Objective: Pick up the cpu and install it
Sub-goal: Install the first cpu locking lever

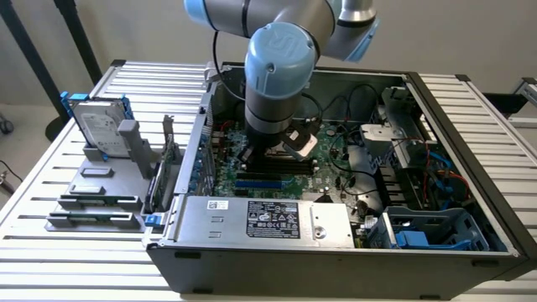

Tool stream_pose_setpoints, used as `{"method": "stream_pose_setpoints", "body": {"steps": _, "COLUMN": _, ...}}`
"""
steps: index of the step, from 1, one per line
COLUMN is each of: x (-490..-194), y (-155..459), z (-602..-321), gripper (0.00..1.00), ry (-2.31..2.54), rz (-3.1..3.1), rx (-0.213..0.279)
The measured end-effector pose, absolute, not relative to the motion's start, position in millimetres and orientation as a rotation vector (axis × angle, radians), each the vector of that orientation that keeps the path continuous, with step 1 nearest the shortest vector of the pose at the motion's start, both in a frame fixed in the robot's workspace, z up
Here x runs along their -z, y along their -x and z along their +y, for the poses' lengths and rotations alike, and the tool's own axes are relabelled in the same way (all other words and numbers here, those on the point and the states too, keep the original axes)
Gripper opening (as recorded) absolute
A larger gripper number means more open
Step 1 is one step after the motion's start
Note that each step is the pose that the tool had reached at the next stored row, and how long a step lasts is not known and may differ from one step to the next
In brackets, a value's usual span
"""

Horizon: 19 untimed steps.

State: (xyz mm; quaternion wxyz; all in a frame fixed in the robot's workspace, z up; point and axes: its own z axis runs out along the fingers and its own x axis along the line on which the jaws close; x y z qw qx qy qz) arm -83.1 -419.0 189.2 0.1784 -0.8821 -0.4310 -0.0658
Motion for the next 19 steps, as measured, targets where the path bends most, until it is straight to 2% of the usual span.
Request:
{"method": "stream_pose_setpoints", "body": {"steps": 9, "x": -201, "y": 83, "z": -416, "gripper": 0.11, "ry": 2.492, "rz": -1.215, "rx": 0.17}}
{"method": "stream_pose_setpoints", "body": {"steps": 19, "x": -212, "y": 84, "z": -384, "gripper": 0.11, "ry": 2.488, "rz": -1.239, "rx": 0.156}}
